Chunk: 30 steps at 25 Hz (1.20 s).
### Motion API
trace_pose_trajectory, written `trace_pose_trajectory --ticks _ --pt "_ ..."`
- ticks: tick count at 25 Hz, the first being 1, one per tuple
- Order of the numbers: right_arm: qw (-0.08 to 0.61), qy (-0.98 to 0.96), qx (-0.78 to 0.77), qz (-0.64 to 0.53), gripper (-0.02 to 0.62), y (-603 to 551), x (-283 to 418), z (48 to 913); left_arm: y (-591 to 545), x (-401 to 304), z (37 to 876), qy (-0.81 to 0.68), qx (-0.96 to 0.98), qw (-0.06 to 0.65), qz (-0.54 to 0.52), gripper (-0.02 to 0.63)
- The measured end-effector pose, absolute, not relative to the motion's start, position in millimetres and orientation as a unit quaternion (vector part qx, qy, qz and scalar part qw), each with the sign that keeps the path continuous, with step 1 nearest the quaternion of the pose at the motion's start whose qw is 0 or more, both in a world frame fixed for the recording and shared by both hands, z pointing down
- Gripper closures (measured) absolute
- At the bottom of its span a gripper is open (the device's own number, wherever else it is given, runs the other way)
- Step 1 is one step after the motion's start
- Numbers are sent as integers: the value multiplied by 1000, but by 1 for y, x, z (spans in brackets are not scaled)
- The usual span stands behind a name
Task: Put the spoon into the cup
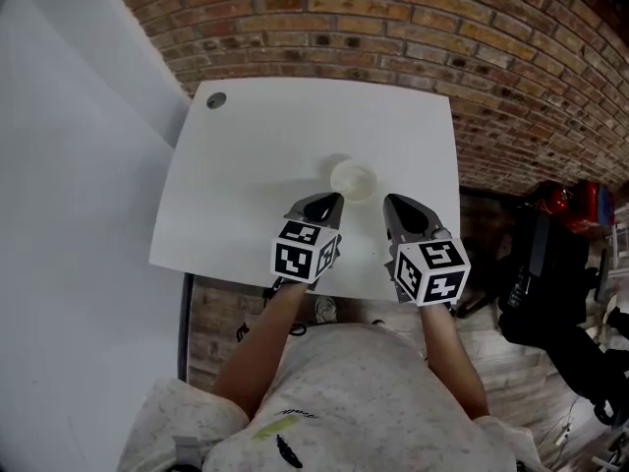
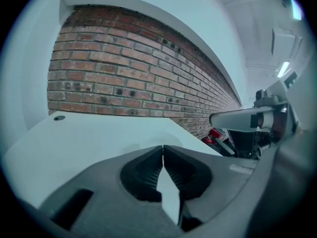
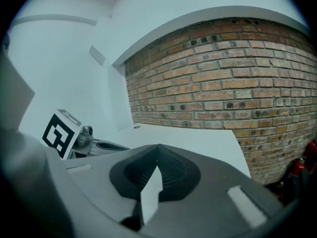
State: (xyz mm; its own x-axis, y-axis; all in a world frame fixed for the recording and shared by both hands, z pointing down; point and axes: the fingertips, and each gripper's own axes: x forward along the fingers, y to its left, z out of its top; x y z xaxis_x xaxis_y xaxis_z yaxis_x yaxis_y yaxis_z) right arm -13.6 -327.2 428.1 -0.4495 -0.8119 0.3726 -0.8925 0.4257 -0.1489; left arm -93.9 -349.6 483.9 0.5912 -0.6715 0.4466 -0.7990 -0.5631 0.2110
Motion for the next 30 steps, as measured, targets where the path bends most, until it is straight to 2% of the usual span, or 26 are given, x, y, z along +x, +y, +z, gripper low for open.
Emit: trace_pose_trajectory --ticks 30 --pt "120 -827 519 177 584 -330 1 439 -364 -84 496 -426 865 186 187 592"
